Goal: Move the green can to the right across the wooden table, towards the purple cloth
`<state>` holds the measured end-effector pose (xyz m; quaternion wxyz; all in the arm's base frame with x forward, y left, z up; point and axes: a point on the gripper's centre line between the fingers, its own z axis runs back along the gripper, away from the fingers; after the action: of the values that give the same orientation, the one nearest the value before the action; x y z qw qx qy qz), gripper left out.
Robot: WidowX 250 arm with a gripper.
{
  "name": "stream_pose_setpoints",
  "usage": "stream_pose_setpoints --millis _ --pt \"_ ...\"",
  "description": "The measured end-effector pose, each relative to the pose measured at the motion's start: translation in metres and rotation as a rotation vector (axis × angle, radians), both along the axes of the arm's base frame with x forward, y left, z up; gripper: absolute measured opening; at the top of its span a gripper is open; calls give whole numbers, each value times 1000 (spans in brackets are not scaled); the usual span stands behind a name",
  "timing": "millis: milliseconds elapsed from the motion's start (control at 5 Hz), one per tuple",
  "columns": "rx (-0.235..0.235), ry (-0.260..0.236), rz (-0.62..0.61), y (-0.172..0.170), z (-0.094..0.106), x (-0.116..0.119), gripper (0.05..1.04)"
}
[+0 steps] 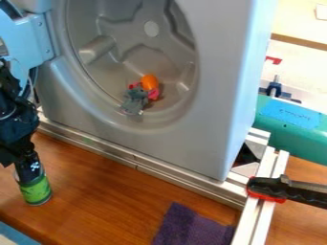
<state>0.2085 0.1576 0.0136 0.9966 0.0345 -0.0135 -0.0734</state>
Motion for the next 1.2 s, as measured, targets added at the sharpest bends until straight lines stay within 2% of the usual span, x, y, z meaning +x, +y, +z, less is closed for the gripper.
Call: stream_pose_setpoints --millis 200,600,800,1000,1200 --pt "-14 20 3 -2 -5 -4 1001" --pt "15 -26 13 6 10 -4 1001" --pt "34 -9 22 11 10 -7 1001" --pt "29 -5 74 29 -5 -12 1001" --pt "14 13 65 35 -19 -10 1001"
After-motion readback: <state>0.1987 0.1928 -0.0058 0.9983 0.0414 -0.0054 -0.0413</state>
